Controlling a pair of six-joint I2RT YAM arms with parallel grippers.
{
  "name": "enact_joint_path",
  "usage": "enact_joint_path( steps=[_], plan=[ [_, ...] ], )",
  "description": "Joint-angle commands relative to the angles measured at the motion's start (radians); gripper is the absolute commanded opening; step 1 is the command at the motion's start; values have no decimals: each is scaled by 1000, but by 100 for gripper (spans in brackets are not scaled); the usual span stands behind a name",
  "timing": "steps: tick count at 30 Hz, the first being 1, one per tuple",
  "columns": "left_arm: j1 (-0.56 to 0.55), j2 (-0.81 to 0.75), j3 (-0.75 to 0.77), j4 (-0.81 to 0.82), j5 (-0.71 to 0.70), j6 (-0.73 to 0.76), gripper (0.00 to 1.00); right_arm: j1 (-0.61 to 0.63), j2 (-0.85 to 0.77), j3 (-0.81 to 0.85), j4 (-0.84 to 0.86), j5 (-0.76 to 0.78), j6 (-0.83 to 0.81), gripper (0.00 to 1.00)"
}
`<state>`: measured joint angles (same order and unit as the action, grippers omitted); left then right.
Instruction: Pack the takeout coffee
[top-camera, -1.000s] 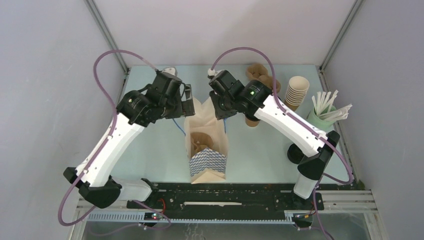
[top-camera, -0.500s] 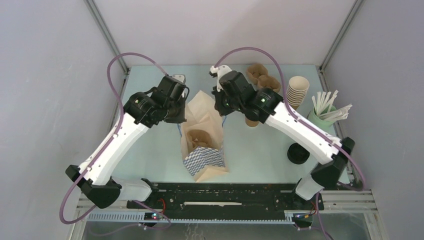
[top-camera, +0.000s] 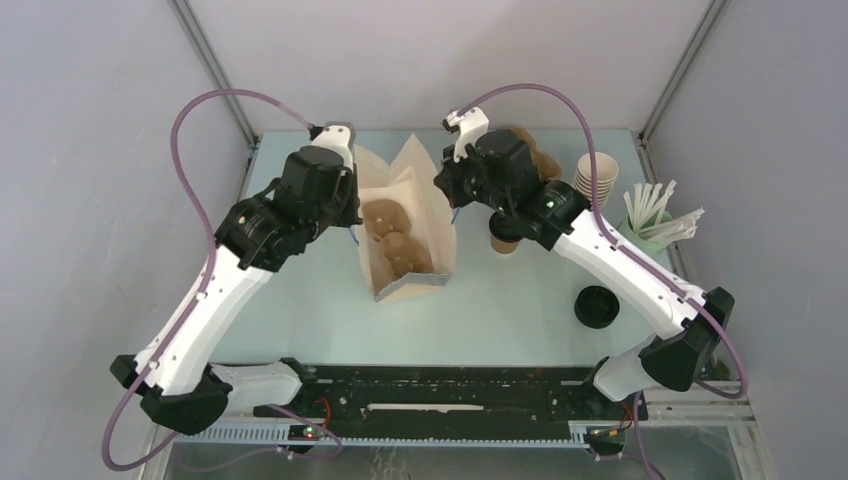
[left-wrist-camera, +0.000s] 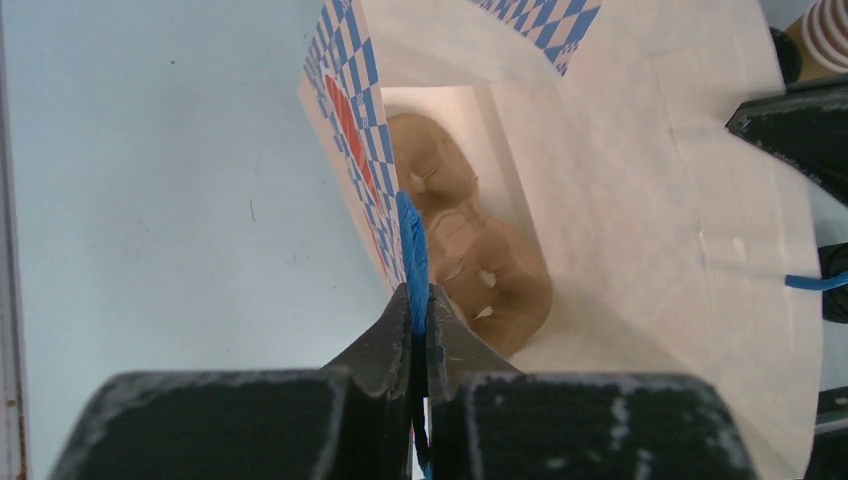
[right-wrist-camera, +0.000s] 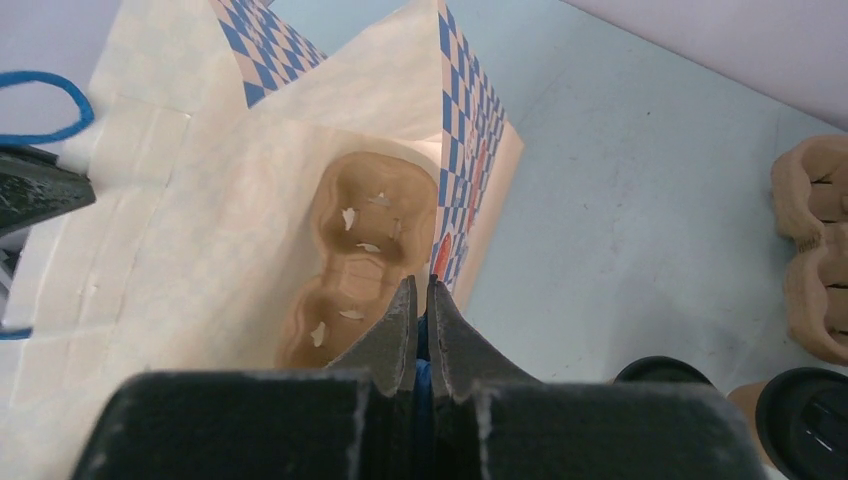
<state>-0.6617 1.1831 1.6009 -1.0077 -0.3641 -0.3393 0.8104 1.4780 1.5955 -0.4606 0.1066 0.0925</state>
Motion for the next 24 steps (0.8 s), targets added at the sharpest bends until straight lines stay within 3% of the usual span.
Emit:
enact_joint_path(
  steps=[1,9,15,16,18,21,24],
  plan=[
    [1,43,43,45,-34,68,0,-23,10,43,68,-55,2,0],
    [78,93,111,-35,39,49,0,-30,49,95,-24,-72,57,0],
    [187,300,556,-391,233,-68,0,-64,175,459,-396,-219,145,0],
    [201,317,539,-418,309,-80,0,-65,201,524,-491,-231,150,0],
    [232,297,354,-409,369,-118,0,-61,226,518,-553,-204,162,0],
    [279,312,146,-382,430,-110,0,-79,221,322,-428,-198,192,0],
    [296,341,223,-382,407,-99,0,-125,329,509,-566,-241,230,0]
  ],
)
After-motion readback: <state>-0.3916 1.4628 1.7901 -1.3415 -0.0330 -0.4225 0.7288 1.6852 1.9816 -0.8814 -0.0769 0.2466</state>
